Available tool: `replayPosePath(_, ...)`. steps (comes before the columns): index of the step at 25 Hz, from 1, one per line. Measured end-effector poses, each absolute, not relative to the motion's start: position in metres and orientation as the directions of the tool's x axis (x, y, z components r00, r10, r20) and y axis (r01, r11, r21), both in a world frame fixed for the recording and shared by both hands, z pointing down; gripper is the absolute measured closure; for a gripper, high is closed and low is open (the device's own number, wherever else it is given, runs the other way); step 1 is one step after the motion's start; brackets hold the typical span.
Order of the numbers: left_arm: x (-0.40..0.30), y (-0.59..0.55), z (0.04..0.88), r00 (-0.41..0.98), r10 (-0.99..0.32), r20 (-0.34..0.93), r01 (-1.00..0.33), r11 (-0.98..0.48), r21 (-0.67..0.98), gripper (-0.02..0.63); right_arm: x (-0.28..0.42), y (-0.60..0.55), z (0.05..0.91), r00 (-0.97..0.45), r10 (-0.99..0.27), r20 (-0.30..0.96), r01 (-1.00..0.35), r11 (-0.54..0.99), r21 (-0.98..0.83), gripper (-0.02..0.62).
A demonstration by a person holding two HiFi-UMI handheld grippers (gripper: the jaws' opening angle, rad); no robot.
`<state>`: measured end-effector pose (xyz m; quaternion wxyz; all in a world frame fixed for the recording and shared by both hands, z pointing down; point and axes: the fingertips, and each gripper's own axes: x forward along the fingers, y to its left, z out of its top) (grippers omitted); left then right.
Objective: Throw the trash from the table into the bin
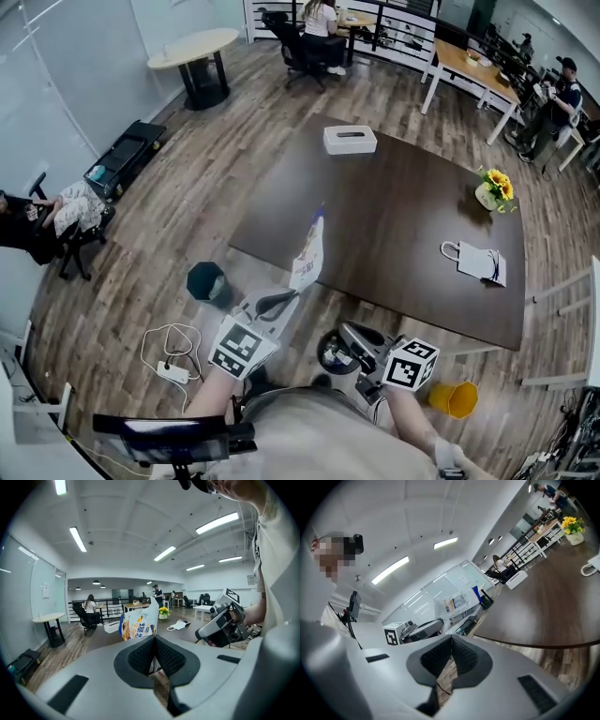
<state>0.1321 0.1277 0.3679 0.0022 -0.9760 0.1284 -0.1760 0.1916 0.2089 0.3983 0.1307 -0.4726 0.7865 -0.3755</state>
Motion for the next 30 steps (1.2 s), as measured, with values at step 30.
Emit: replayPosePath(30, -0.098, -0.058, 0.391, 0.895, -0.29, 0.339, -0.325, -0.944, 0.051, 0.592, -0.063, 0.006, 0.413, -0.666, -0.707, 0.236, -0.608, 0.333, -0.721, 0.581)
